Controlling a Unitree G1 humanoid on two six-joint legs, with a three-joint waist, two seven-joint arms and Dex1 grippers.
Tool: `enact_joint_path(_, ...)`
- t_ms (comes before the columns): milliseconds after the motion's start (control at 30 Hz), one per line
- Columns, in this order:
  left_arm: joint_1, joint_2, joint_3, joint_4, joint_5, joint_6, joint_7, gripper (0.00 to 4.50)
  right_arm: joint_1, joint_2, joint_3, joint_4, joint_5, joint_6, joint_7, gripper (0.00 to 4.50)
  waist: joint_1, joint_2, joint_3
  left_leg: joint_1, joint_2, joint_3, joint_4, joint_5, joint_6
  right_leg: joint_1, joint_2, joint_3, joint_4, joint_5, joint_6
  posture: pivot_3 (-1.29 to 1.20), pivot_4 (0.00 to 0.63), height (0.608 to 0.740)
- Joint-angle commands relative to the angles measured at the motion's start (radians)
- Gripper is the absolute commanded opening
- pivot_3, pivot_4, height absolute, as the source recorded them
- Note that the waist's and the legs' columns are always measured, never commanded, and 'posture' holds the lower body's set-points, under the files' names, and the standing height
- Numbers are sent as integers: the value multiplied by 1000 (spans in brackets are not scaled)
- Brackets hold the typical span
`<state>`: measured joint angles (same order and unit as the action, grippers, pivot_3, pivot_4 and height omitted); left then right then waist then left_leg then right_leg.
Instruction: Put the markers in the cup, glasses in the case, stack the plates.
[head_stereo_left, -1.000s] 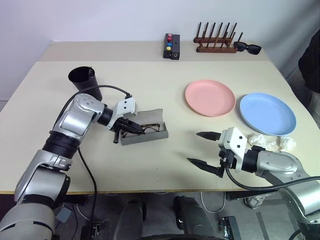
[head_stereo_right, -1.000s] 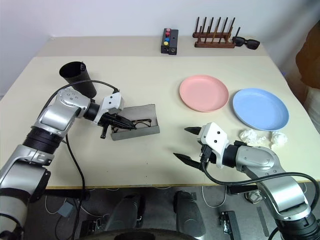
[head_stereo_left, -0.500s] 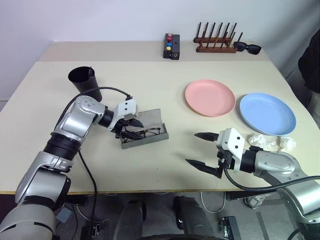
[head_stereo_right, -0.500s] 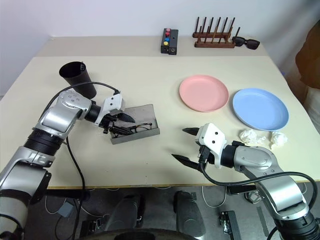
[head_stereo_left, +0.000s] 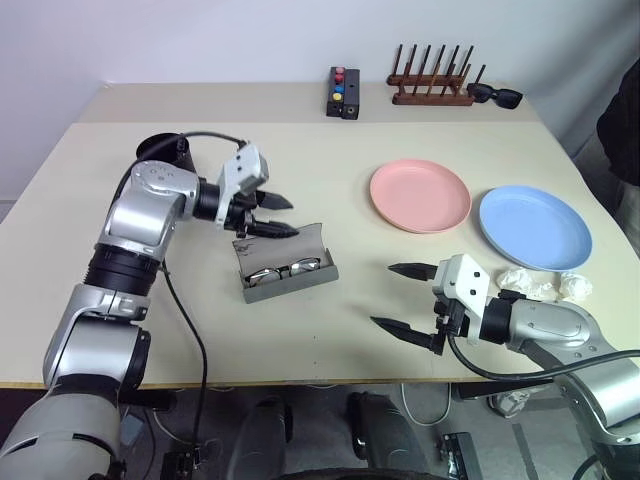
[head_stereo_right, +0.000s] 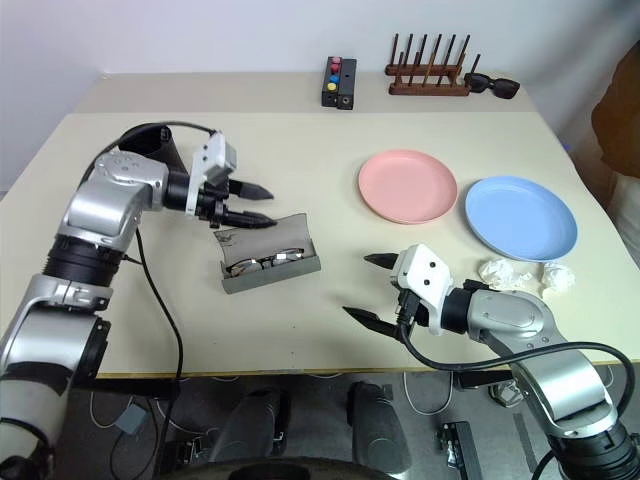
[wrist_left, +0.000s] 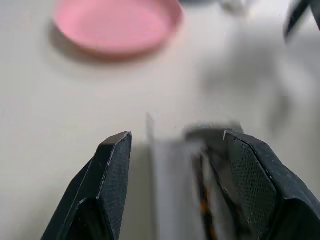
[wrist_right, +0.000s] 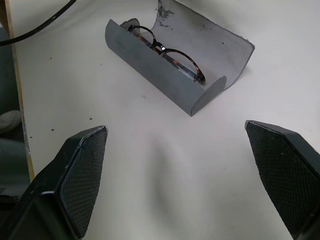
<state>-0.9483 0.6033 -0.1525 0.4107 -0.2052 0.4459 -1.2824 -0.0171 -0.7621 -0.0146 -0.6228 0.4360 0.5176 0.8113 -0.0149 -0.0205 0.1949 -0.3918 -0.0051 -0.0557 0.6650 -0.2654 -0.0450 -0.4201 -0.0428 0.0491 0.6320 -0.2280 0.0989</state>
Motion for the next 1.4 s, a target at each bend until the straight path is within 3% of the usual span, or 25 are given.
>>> enact_joint_path(33,-27,30,15,53,60,-65,68,1206,-34,1,-12,-16,1,-10,-8,4500,-5,0,0,0,0,0,0,0,0,0,0,0,0,0,0,0,150,735)
enact_joint_path(100,-17,48,-17,88,113,-117,85,211,-51,3,-13,-17,5,-6,-12,4500,-5,0,0,1,0,0,-1,0,0,0,0,0,0,0,0,0,150,735)
enact_joint_path(133,-10,53,-29,102,132,-137,89,99,-59,5,-13,-18,7,-4,-14,4500,-3,0,0,1,0,0,-1,0,0,0,0,0,0,0,0,0,150,735)
enact_joint_path(333,56,59,-83,112,198,-189,75,99,-76,9,-4,-15,8,-4,-19,4500,3,0,0,-1,0,0,-1,0,0,-1,-1,0,0,0,0,0,150,735)
enact_joint_path(767,232,117,-62,-236,55,-18,-111,99,-74,6,-6,-16,6,-6,-21,4500,0,0,0,-1,0,0,-1,0,0,-1,-1,0,0,-1,-3,0,150,735)
enact_joint_path(1000,337,161,-96,-370,65,19,-94,99,-80,7,-3,-7,4,-11,-18,4500,-1,0,0,0,0,0,-1,0,0,-1,0,0,0,-1,-3,0,150,735)
enact_joint_path(1400,374,149,-88,-393,46,13,-41,99,-90,3,-2,9,1,-15,-6,4500,1,0,0,1,0,1,-1,0,0,0,-1,0,0,-2,-3,0,150,735)
